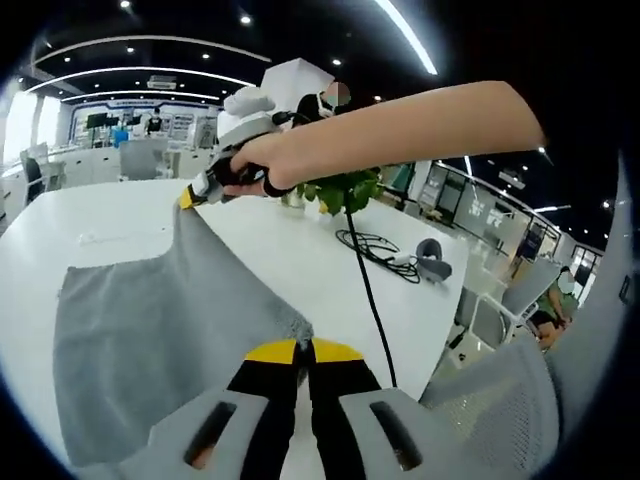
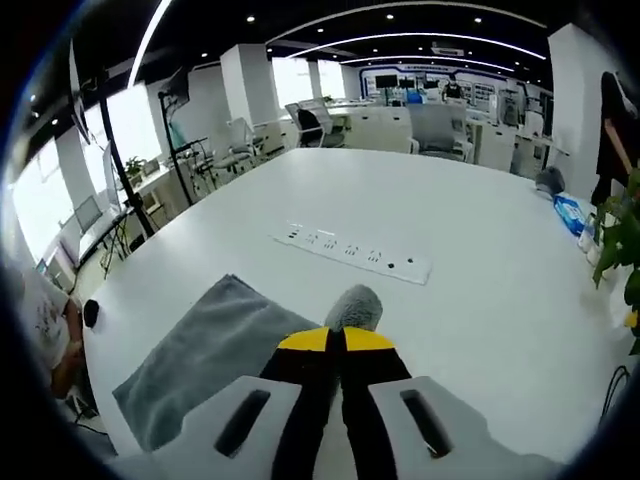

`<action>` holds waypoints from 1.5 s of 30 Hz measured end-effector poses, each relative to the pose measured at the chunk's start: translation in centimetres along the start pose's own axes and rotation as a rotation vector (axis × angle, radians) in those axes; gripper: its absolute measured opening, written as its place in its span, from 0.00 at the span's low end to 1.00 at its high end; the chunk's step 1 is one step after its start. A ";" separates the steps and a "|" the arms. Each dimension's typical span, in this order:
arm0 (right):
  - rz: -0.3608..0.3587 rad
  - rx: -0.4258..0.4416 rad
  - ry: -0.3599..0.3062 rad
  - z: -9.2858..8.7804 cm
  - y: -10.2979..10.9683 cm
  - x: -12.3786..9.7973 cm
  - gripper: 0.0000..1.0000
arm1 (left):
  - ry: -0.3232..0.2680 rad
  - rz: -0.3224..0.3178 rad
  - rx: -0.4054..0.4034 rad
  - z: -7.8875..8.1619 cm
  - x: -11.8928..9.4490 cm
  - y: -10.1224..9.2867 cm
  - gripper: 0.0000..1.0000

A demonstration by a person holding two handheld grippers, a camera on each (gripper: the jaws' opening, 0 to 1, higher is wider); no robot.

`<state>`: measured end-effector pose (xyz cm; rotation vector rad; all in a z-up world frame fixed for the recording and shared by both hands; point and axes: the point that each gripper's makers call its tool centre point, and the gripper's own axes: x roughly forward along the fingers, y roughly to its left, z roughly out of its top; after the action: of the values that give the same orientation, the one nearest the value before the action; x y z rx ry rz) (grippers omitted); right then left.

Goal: Fold the towel on the table until its edges align and the towel forms a compact rectangular stack.

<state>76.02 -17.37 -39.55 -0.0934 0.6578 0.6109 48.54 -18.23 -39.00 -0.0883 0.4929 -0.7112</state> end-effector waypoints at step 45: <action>0.109 -0.105 0.007 4.0 9.1 3.6 0.00 | -0.073 0.165 -0.184 -0.8 -7.4 6.9 0.03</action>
<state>75.32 -7.05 -37.57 -0.1579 0.6400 0.7509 47.55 -8.20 -38.38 -0.2424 0.4893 -0.4986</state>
